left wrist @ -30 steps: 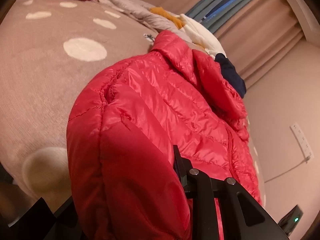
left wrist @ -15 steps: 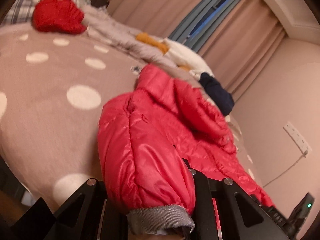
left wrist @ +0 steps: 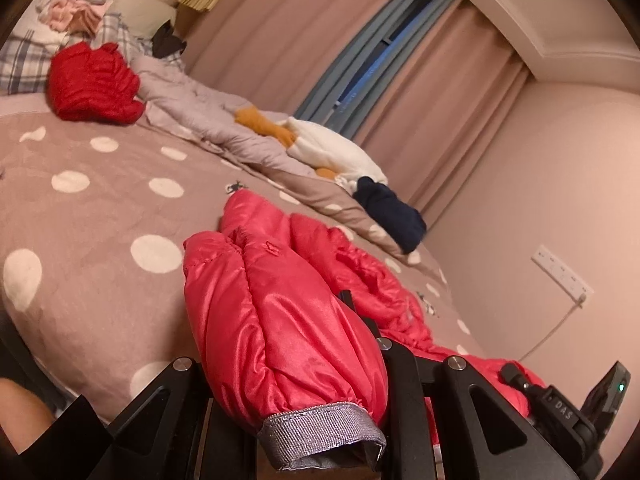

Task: Fold large clothes

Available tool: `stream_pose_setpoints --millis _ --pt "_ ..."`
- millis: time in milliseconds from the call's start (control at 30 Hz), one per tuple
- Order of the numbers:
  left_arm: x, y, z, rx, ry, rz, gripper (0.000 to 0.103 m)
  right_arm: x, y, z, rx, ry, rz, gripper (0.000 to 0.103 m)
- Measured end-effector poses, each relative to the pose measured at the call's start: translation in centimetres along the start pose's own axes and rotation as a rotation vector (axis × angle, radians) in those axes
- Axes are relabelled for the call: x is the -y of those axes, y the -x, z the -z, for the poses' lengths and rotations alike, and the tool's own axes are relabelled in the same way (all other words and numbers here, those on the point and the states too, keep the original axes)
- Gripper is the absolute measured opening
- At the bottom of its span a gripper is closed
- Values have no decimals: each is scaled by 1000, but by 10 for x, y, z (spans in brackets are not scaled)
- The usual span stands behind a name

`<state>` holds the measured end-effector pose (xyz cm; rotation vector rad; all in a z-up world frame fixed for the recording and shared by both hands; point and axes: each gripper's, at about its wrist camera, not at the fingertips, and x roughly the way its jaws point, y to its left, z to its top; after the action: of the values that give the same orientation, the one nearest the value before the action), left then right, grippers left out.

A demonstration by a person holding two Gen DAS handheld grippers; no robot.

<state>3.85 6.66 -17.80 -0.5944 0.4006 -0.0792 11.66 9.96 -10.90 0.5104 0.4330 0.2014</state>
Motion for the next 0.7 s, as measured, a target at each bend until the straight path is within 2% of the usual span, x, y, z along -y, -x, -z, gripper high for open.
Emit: stream_pose_setpoints --millis 100,200,233,333,433,533,667,700 --pt "9 6 -3 11 -30 19 19 7 22 -4 10 -17 -23 20" --pt "18 -1 -12 1 -68 26 19 8 25 -10 21 -23 -23 23" --pt "21 -6 -15 -2 -83 24 19 4 17 -13 16 -26 -11 23" --pt "28 -26 -27 -16 -127 2 19 30 26 -31 16 -25 5 23" --pt "36 -50 -45 -14 -181 -30 19 35 22 -47 27 62 75 23" --pt "38 -81 -63 -28 -207 -86 19 42 2 -64 41 147 108 24" --pt "35 -131 -79 -130 -205 -187 19 76 -38 -96 -62 173 129 26" --pt "35 -142 -83 -149 -198 -193 19 69 -59 -103 -86 166 127 26"
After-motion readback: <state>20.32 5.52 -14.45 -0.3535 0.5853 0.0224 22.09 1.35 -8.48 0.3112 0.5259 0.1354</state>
